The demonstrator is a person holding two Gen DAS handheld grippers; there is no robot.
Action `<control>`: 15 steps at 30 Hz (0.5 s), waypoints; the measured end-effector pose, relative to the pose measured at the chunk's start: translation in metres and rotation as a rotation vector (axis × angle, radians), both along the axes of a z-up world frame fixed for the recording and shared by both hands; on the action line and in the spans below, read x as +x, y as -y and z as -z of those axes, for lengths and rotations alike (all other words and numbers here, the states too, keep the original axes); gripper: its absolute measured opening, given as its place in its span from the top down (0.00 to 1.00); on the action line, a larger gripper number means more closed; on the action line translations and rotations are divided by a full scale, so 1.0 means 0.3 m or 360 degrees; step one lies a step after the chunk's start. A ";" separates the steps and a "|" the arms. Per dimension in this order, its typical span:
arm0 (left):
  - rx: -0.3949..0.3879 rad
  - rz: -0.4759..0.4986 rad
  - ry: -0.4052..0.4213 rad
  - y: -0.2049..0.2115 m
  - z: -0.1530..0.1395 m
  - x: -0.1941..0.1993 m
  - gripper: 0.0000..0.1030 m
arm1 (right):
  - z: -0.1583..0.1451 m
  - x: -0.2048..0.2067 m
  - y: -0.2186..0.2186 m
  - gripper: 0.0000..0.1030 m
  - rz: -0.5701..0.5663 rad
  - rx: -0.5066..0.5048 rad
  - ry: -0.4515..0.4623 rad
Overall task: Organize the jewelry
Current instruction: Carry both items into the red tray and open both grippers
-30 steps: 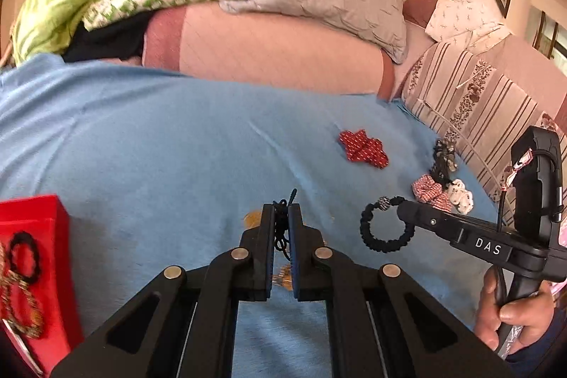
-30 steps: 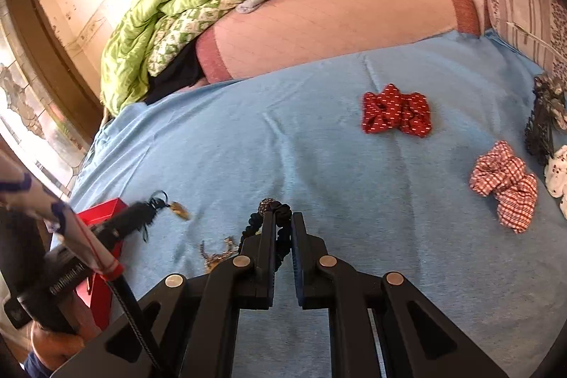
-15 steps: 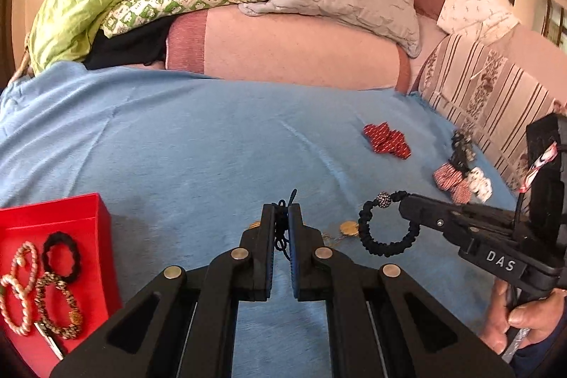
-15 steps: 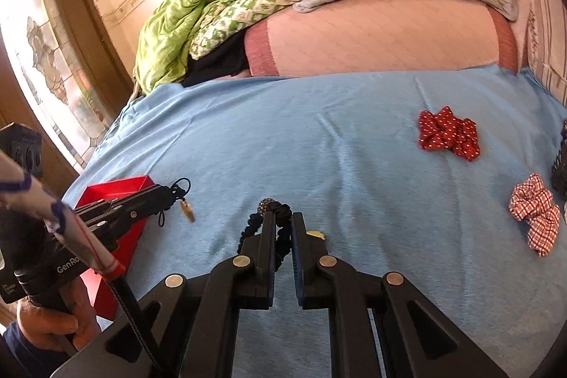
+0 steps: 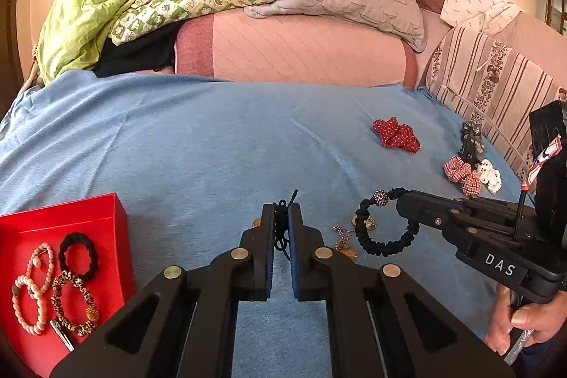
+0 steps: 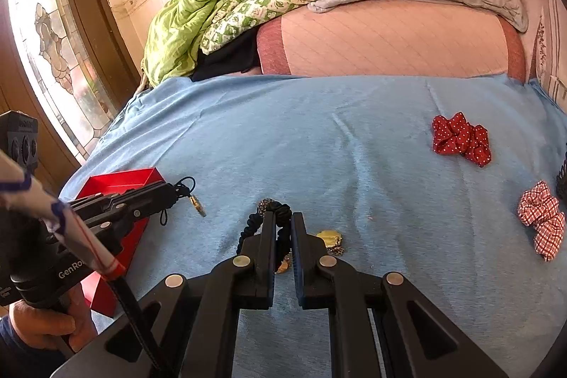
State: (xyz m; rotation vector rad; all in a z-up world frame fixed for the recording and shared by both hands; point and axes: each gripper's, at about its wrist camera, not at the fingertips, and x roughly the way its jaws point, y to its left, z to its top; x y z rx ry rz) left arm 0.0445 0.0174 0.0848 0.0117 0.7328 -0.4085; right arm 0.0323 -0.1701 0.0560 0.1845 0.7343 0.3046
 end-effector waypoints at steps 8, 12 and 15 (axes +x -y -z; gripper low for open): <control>-0.0034 -0.0054 0.0056 -0.044 -0.047 -0.043 0.93 | -0.016 -0.021 -0.055 0.91 -0.0027 0.0010 0.0013; -0.0069 -0.0104 0.0103 -0.101 -0.088 -0.088 0.93 | -0.049 -0.046 -0.113 0.91 -0.0062 0.0031 0.0039; -0.0078 -0.0165 0.0131 -0.154 -0.112 -0.125 0.93 | -0.067 -0.065 -0.155 0.91 -0.0084 0.0045 0.0054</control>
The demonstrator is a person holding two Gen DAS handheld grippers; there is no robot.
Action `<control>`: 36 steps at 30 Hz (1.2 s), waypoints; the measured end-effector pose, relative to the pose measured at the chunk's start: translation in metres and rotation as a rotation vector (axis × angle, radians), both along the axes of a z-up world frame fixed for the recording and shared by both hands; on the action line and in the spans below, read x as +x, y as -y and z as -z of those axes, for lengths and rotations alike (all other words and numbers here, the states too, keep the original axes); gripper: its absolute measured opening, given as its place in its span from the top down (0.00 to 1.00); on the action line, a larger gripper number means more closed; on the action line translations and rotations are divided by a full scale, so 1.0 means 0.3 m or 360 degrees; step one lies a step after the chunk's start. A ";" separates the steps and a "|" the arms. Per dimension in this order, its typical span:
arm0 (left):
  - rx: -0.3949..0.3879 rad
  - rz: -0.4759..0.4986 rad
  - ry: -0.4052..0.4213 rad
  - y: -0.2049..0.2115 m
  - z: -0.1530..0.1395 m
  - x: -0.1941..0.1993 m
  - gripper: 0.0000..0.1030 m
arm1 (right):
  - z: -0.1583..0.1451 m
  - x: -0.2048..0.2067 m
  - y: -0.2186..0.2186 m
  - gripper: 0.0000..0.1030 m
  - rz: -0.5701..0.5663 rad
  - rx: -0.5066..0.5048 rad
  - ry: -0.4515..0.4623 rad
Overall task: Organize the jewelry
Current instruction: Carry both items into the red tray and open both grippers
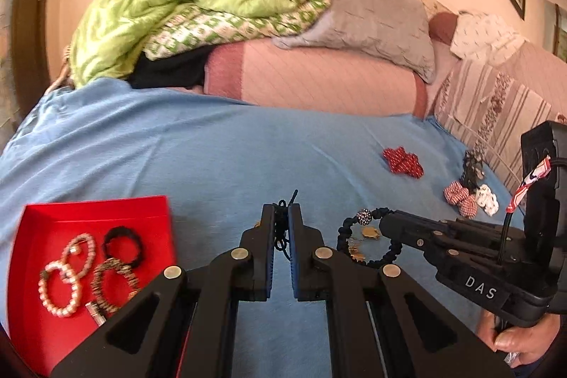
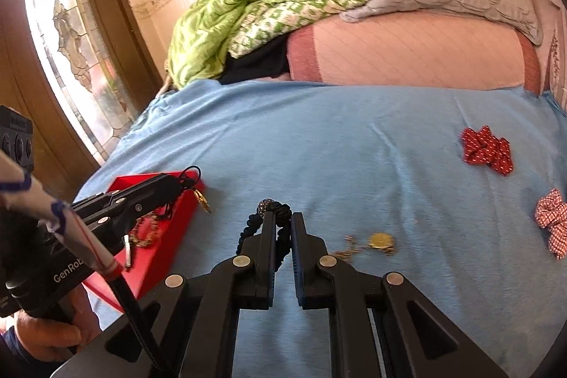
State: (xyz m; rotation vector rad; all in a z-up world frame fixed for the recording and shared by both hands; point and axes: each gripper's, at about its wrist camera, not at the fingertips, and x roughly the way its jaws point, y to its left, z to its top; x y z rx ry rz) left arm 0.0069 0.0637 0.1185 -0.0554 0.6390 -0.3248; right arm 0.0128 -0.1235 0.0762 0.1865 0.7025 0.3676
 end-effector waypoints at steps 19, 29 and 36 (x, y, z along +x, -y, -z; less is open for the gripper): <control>-0.0113 -0.0555 -0.0034 -0.500 0.048 -0.258 0.93 | -0.063 -0.131 -0.423 0.91 -0.0364 0.0073 0.0010; -0.0162 -0.0668 -0.0105 -0.627 0.093 -0.283 0.93 | 0.022 -0.149 -0.626 0.91 -0.0534 0.0055 -0.0102; -0.0141 -0.0645 -0.0132 -0.618 0.108 -0.270 0.93 | 0.087 -0.159 -0.649 0.91 -0.0583 -0.0021 -0.0095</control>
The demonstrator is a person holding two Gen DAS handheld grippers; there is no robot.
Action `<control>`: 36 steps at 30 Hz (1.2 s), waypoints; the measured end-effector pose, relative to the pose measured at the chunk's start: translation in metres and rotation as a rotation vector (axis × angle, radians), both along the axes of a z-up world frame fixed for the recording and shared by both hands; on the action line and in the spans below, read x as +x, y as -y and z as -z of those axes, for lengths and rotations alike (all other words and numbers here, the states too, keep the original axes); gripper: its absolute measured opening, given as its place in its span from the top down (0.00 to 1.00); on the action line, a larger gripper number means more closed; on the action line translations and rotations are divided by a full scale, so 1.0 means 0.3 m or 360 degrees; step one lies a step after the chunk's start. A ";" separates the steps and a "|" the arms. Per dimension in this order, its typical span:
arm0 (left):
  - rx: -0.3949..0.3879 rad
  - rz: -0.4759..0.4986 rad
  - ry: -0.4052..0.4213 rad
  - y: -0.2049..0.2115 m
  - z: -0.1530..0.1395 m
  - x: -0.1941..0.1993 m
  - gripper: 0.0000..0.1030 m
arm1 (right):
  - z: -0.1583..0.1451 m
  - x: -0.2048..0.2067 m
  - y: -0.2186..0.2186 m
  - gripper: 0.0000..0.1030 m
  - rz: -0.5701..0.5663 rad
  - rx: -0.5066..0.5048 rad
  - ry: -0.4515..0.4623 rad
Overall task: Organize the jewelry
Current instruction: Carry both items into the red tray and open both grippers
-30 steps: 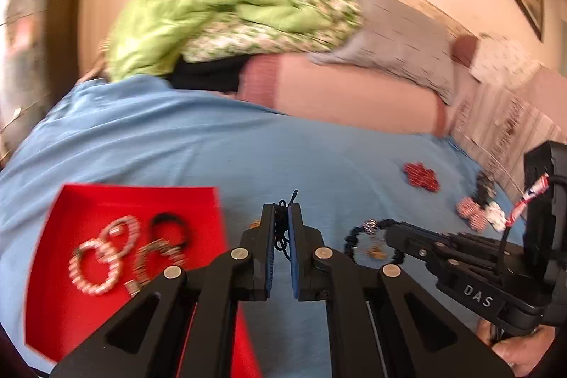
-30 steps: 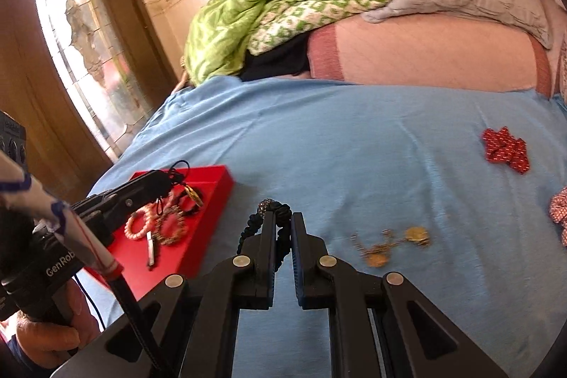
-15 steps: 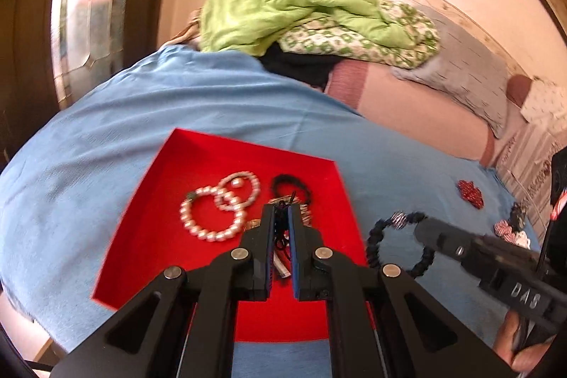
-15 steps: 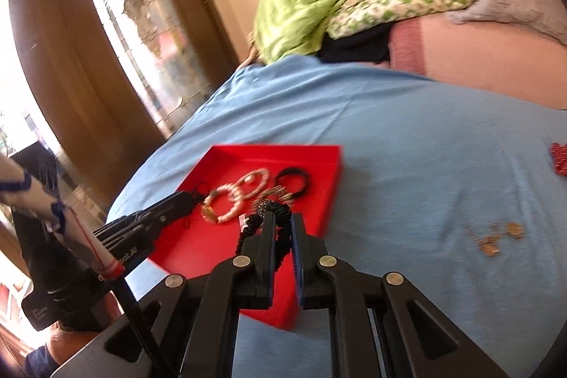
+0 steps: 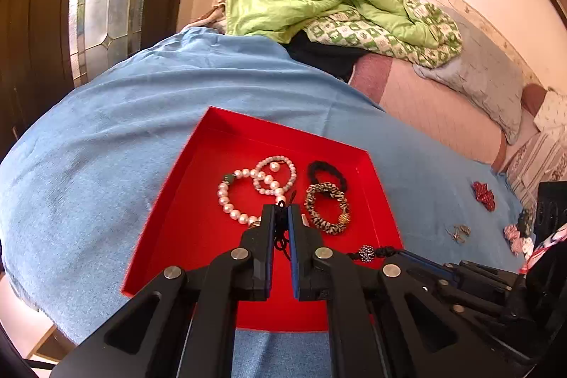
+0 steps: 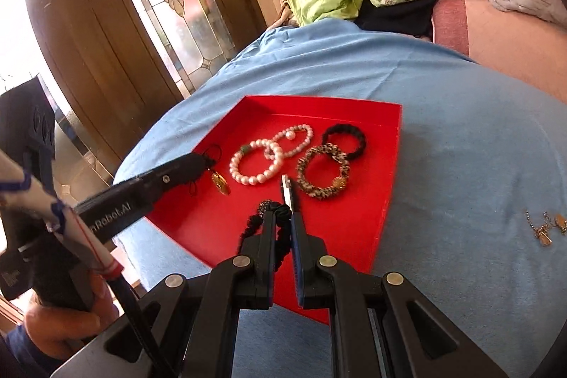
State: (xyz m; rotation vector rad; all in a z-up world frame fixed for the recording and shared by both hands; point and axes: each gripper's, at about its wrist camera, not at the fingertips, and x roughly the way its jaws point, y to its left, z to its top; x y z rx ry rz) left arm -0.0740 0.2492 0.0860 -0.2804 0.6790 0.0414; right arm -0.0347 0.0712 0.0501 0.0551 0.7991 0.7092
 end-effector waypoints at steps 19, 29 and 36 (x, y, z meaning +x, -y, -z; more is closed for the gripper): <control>0.0050 0.0045 -0.0195 0.034 0.080 0.085 0.93 | 0.075 0.071 0.024 0.91 0.0066 -0.0071 -0.0044; 0.0051 -0.0045 -0.0265 -0.012 0.106 0.087 0.93 | 0.099 0.070 -0.003 0.90 0.0040 -0.0131 -0.0041; 0.0073 -0.0032 -0.0278 0.001 0.108 0.092 0.70 | 0.091 0.077 0.009 0.89 0.0082 -0.0146 -0.0005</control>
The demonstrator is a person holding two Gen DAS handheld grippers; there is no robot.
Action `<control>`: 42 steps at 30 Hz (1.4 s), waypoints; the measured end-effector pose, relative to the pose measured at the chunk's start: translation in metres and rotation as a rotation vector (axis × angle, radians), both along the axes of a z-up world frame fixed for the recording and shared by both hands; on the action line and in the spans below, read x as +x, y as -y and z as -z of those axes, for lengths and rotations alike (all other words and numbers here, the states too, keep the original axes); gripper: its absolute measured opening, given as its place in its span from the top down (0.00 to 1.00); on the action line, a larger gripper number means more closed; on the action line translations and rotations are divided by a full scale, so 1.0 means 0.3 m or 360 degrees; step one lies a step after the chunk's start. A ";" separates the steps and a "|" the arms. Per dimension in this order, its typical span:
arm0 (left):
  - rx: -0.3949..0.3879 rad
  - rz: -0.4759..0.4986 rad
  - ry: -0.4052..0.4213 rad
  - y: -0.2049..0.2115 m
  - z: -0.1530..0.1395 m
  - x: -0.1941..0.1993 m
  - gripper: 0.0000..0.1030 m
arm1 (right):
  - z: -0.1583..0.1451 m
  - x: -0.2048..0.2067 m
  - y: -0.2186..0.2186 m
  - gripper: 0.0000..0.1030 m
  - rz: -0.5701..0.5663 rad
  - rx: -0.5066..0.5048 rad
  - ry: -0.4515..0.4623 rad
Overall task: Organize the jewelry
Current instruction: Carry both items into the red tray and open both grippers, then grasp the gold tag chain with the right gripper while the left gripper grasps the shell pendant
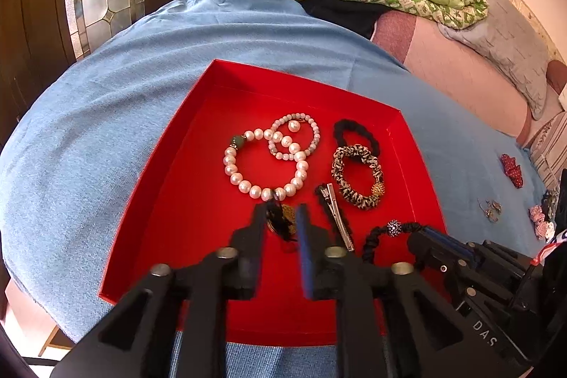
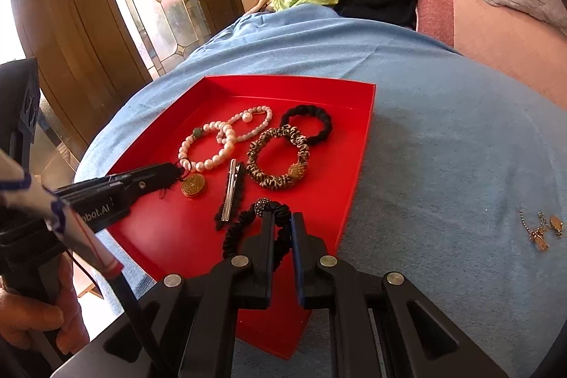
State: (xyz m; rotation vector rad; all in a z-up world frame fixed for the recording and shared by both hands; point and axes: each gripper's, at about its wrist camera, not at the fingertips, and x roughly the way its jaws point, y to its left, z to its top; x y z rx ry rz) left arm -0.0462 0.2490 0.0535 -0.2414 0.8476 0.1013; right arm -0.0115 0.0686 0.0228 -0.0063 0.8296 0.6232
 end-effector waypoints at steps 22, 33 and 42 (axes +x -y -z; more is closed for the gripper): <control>0.0089 0.0104 0.0182 0.140 -0.078 0.001 0.66 | -0.098 0.011 0.184 0.66 0.0206 0.0202 -0.0003; 0.0198 0.0400 0.0276 0.403 -0.102 0.015 0.66 | -0.185 0.015 0.512 0.66 0.0536 0.0232 0.0019; 0.0135 0.0653 0.0219 0.580 -0.074 0.036 0.66 | -0.107 0.075 0.932 0.66 0.0902 0.0291 -0.0147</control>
